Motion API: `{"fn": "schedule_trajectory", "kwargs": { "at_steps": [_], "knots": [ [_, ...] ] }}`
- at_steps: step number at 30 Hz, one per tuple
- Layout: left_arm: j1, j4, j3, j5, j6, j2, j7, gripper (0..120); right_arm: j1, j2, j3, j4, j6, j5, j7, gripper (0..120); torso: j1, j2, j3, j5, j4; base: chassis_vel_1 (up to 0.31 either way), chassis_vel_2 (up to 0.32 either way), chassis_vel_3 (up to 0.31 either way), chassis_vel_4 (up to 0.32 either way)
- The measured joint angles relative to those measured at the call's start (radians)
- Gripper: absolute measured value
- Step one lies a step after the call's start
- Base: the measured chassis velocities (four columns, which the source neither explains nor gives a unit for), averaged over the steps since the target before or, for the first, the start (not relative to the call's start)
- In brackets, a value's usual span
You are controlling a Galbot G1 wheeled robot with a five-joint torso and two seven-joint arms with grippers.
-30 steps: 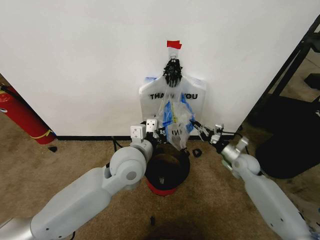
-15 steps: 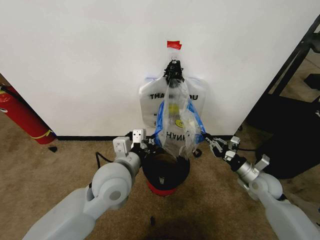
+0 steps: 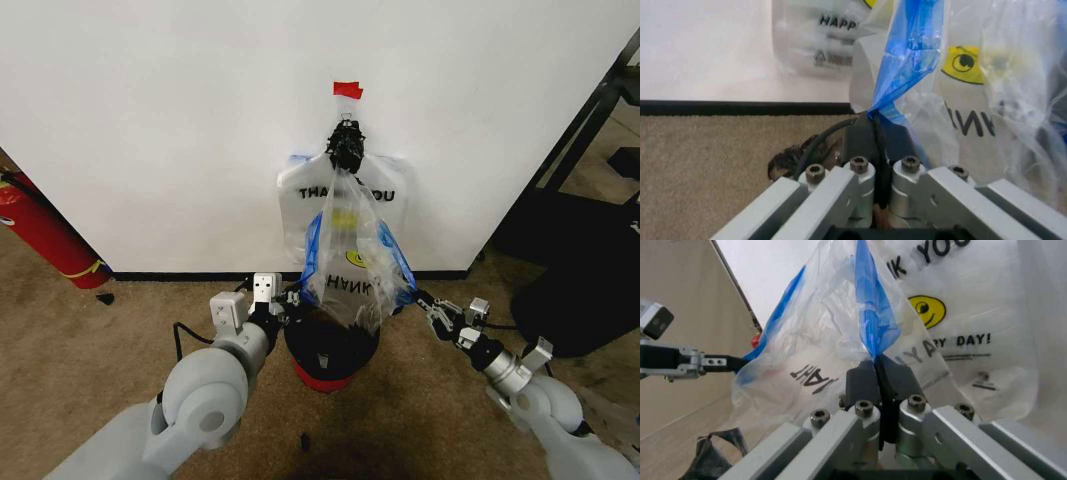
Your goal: Pick up the garbage bag from the wall and place it over the trash bin.
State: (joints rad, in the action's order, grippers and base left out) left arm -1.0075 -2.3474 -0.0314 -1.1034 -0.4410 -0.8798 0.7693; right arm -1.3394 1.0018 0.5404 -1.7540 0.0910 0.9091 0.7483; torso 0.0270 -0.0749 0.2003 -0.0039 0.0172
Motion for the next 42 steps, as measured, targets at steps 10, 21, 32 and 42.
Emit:
{"fn": "schedule_trajectory", "kwargs": {
  "at_steps": [10,21,32,42],
  "knots": [
    [-0.074,-0.054,0.039,0.027,0.002,0.027,-0.01,0,-0.045,-0.016,0.045,-0.027,0.002,0.017,0.03,0,0.0,0.0,0.0,0.0001,0.0,0.0,0.0,0.0,0.0],
    [-0.134,-0.082,0.067,0.048,0.001,0.052,-0.026,0,-0.099,-0.024,0.092,-0.053,0.001,0.018,0.092,0,0.0,0.0,0.0,0.0,0.0,0.0,0.0,0.0,0.0],
    [-0.148,-0.15,0.115,0.078,0.02,0.077,-0.057,0,-0.109,-0.041,0.126,-0.129,0.0,0.058,0.053,0,0.0,0.0,0.0,0.0001,0.0001,0.0,0.0,0.0,0.0],
    [-0.099,-0.156,0.17,0.074,0.023,0.141,-0.094,0,-0.116,-0.07,0.176,-0.275,-0.031,0.109,-0.053,0,0.0,0.0,0.0,0.0,0.0001,0.0,0.0,0.0,0.0]
  ]
}}
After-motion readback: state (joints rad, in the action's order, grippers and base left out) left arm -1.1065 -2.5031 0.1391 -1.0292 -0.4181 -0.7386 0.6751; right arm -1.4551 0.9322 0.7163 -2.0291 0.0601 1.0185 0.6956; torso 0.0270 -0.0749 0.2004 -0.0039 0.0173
